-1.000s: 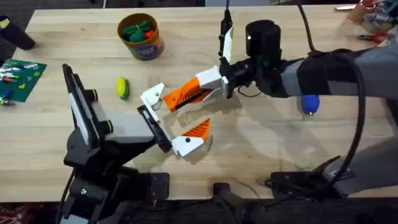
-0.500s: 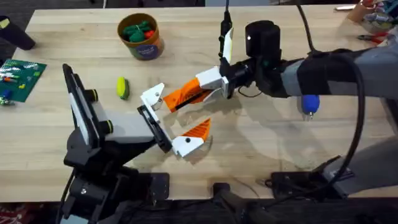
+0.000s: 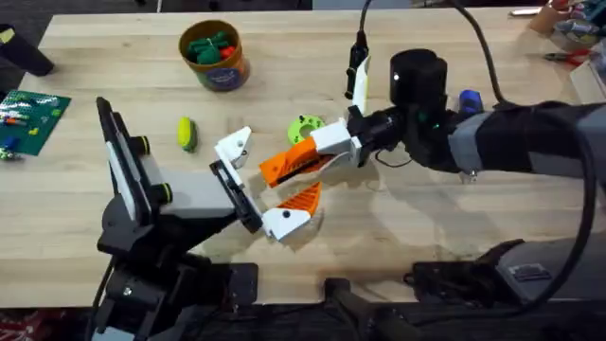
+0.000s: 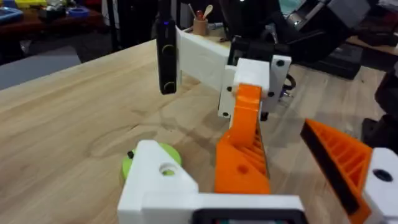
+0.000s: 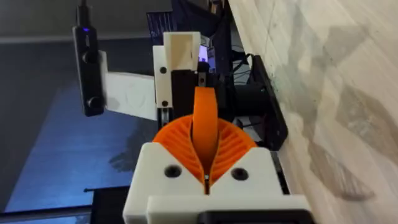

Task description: Pick up the gripper from the table and insert it into the empty holder that is missing its gripper. Then pick up a screw, insert it into the mounting hole, and use the screwdriver to tighten it. Finally, clean up the table by picking up the vegetable and placing it into the bucket.

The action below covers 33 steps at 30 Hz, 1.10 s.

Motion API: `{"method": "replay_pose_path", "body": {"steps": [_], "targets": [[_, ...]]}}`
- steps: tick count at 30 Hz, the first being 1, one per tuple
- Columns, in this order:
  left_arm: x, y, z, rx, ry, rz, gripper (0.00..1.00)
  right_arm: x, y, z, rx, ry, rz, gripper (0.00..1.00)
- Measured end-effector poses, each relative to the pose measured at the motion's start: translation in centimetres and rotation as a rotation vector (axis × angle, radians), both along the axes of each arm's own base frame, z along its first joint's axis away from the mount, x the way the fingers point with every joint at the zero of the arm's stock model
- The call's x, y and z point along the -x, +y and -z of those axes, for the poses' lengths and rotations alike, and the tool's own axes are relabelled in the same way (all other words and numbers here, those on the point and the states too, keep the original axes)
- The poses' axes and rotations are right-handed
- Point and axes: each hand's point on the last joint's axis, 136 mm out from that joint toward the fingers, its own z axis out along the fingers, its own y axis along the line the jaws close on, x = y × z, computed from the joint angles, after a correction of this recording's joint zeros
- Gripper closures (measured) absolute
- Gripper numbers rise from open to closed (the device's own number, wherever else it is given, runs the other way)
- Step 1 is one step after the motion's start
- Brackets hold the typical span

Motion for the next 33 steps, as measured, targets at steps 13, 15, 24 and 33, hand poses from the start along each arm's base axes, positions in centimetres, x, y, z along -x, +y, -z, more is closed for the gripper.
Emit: {"method": "replay_pose_path", "body": {"steps": [13, 15, 24, 33], "targets": [[0.4, -0.3, 0.0, 0.001, 0.003, 0.027, 0.013, -1.1, 0.3, -0.8, -0.036, -0.1, 0.045, 0.979], [0.5, -0.3, 0.0, 0.001, 0.003, 0.033, 0.013, -1.2, 0.4, -1.3, -0.052, -0.124, 0.048, 0.979], [0.7, -0.4, 0.0, 0.002, 0.004, 0.045, 0.013, -1.4, 0.5, -1.9, -0.07, -0.137, 0.053, 0.979], [0.6, -0.4, 0.0, 0.002, 0.004, 0.044, 0.013, -1.8, 1.0, -1.1, -0.056, -0.109, 0.048, 0.979]]}}
